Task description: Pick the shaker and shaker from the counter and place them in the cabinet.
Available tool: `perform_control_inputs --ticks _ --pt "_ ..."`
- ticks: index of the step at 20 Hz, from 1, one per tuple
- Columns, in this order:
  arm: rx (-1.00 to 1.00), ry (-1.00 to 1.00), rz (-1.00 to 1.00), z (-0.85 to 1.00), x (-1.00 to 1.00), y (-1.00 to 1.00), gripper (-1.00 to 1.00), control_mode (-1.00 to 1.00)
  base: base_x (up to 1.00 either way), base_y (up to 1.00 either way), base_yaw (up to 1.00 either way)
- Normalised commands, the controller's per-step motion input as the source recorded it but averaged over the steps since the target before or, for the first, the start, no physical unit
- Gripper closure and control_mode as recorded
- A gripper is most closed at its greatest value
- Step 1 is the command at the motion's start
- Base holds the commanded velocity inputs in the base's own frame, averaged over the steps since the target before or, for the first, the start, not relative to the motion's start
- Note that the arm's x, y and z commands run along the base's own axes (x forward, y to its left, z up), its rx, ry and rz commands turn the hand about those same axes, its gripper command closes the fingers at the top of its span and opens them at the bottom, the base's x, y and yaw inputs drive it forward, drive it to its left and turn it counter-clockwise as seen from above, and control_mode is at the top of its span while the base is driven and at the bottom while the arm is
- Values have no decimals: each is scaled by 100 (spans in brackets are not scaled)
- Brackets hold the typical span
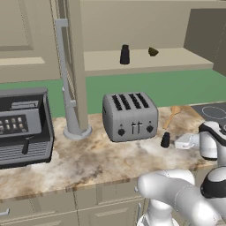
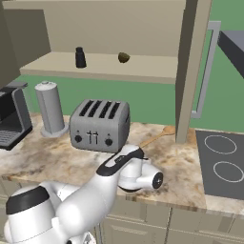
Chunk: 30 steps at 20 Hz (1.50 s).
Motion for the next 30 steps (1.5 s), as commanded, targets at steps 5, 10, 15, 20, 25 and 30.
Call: perform_control_inputs --ticks 5,10,15,20,25,30 --pt "-4 1 0 -13 1 0 -100 -100 0 0 0" --pt "-2 0 0 -13 12 0 -100 -100 0 0 0" --pt "0 0 0 -9 22 -3 -100 -100 0 0 0" --pt "0 0 0 -11 23 -12 -100 -100 0 0 0" --pt "0 0 0 -12 27 -3 -100 -100 0 0 0" --pt "0 0 0 -15 29 -3 -100 -100 0 0 0"
